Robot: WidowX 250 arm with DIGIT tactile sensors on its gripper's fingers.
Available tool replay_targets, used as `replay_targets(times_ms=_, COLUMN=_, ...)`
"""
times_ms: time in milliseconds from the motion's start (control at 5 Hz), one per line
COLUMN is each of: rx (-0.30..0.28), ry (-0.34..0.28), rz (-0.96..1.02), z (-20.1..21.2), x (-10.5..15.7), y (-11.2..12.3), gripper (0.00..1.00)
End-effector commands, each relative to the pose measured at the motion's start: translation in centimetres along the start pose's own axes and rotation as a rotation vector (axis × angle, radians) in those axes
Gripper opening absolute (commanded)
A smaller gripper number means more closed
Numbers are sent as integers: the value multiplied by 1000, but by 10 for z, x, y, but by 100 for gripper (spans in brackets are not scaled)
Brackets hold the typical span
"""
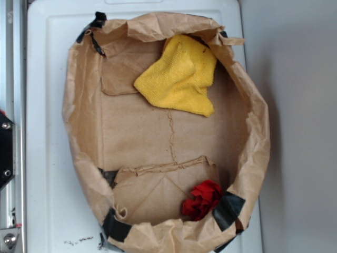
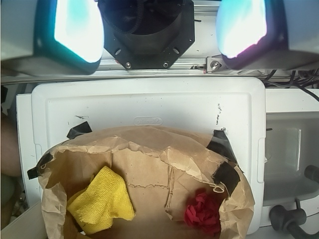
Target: Grab the yellow cloth.
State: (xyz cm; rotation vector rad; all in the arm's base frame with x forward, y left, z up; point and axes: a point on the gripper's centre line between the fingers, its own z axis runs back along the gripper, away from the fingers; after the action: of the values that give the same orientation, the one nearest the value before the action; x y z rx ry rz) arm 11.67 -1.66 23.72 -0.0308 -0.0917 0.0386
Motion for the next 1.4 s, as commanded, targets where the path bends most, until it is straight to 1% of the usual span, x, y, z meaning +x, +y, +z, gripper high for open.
replay_targets(times_ms=0, rx=0, ry=0, rz=0, z=0, x=0, y=0, gripper=100)
replay_targets(times_ms=200, rx=-87, ry=87, rz=6, z=1, x=46, y=24, gripper=100)
replay_targets(times_ms=400, rx=-95, ry=86, rz=68, z=6, x=38, y=27, gripper=100)
replay_targets(times_ms=600, rx=-82, ry=58, rz=94, z=12, x=3, y=21, gripper=100)
replay_targets(times_ms=1200, rx=-82, ry=58, rz=94, z=12, x=3, y=21, gripper=100)
